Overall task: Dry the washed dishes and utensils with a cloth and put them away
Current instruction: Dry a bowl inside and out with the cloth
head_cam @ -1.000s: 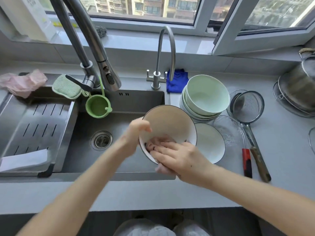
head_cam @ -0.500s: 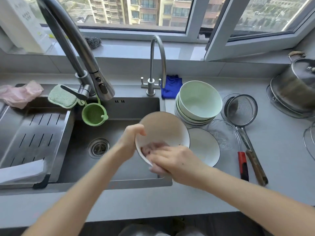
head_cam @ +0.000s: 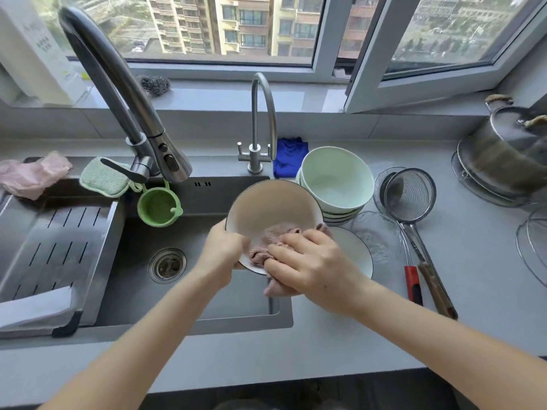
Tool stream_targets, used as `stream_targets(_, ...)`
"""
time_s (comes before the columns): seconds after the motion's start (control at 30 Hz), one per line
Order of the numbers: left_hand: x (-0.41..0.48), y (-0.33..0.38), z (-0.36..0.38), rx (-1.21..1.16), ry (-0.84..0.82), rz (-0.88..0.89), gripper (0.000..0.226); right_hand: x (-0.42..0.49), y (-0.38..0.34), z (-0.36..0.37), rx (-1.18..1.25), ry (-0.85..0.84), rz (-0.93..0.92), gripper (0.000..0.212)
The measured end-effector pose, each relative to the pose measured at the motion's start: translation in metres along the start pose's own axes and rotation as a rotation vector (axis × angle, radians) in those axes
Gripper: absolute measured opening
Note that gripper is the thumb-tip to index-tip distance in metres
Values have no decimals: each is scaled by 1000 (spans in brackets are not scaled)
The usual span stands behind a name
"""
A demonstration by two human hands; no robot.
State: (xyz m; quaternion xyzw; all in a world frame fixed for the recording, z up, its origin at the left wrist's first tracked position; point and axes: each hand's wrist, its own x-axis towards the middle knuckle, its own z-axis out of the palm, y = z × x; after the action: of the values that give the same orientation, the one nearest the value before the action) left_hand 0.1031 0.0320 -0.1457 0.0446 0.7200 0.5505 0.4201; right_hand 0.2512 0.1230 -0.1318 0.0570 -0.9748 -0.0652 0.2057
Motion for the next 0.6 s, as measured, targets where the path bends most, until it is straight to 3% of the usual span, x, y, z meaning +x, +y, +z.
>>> stream_targets(0.1, 7, 11, -8, -73, -65, -168, 37, -7, 16, -20, 134, 187, 10, 41)
stream_targets(0.2, 15, 13, -16, -217, -62, -354, 40, -15, 27, -33, 507, 511, 465, 45)
stream_targets(0.27, 14, 17, -13, -307, -99, -451, 38, -15, 22, -32, 762, 640, 676, 23)
stream_targets(0.3, 10, 20, -9, -341, -127, -478, 35, -10, 13, -29, 837, 625, 696, 18)
stream_targets(0.33, 6, 22, -2, -343, -161, -484, 32, -3, 1, -23, 812, 559, 680, 28)
stream_targets(0.4, 3, 24, 9, -311, -283, -451, 33, 8, -20, -4, 496, 340, 562, 61)
stream_targets(0.47, -2, 25, 17, -261, -373, -423, 53, 16, -27, 1, 330, 250, 568, 78)
stream_targets(0.53, -6, 23, 16, -175, -398, -392, 56, 26, -12, -6, 410, 302, 656, 70)
stream_targets(0.6, -10, 24, 11, -123, -395, -389, 40, 29, 10, -16, 598, 418, 776, 53)
